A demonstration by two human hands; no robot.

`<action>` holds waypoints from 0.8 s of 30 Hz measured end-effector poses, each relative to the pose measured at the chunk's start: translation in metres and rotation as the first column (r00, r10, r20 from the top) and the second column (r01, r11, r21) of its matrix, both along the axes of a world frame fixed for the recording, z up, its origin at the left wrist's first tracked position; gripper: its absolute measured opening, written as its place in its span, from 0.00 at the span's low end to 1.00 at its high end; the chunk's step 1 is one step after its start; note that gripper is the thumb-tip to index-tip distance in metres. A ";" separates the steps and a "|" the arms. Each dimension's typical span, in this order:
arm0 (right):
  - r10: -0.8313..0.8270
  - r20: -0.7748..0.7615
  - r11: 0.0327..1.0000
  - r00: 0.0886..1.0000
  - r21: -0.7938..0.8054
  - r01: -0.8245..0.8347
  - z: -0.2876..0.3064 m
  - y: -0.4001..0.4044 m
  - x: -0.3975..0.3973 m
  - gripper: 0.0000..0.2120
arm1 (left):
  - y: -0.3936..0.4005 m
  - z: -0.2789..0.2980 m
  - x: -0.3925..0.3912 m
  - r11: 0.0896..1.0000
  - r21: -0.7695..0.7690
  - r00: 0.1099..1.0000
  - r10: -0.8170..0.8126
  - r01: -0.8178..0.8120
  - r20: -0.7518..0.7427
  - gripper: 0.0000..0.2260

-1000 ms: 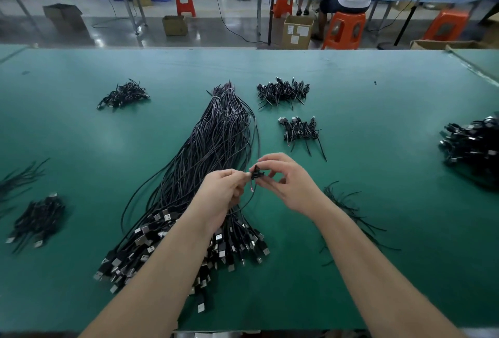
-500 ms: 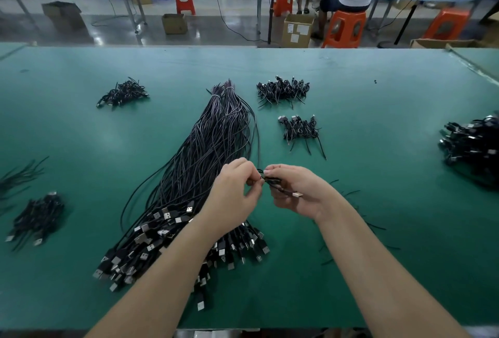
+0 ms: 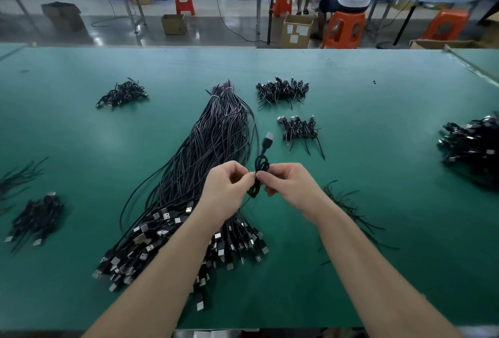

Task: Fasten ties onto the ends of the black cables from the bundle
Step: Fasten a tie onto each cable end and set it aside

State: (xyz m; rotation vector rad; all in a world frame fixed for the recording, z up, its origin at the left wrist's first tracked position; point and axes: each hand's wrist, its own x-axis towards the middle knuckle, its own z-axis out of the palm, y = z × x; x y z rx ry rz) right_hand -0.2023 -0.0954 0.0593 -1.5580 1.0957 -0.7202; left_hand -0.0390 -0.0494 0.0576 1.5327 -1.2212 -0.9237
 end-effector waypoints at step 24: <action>-0.252 0.246 0.951 0.936 0.241 0.192 -0.029 -0.010 0.004 0.11 | 0.002 -0.023 0.000 0.977 0.169 0.989 -0.137 0.127 0.050 0.08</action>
